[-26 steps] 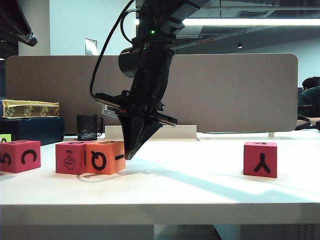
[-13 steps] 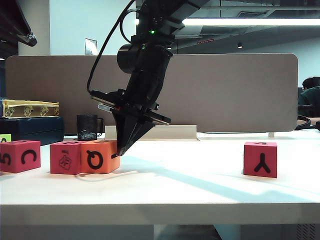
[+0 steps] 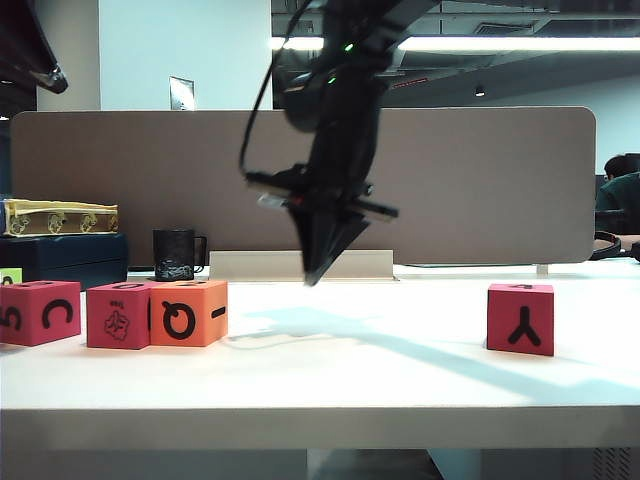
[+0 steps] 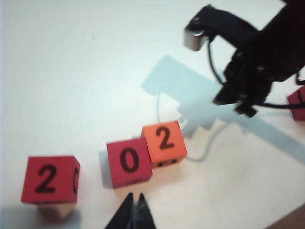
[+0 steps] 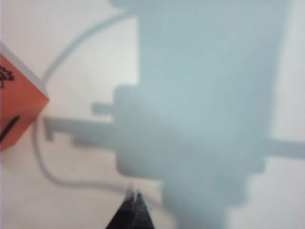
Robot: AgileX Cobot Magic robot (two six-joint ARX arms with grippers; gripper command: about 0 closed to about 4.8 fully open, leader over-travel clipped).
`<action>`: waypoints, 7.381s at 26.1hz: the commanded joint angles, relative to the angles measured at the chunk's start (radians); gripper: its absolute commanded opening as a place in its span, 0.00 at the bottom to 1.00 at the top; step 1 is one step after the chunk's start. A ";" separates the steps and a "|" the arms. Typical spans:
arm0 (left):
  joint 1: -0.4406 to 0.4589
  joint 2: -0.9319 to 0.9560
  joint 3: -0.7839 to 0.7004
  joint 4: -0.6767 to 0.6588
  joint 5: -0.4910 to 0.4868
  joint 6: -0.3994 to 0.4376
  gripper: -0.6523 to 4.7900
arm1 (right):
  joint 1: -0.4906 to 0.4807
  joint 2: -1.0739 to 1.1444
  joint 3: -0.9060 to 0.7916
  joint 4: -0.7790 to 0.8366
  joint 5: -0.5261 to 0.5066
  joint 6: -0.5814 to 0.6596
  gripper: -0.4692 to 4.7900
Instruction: Select the appropriate blocks from the scattered letter blocks on the table and arrange them in a row to spell out "2024".
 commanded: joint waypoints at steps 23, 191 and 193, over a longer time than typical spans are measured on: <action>0.003 0.355 0.006 0.130 -0.377 0.031 0.69 | -0.087 -0.166 0.004 -0.128 0.021 -0.042 0.09; -0.162 0.374 0.270 0.041 0.024 0.033 0.11 | -0.385 -0.331 0.003 -0.135 -0.021 -0.085 0.09; -0.162 0.375 0.270 0.034 0.017 0.033 0.11 | -0.396 -0.336 0.003 -0.135 -0.019 -0.087 0.09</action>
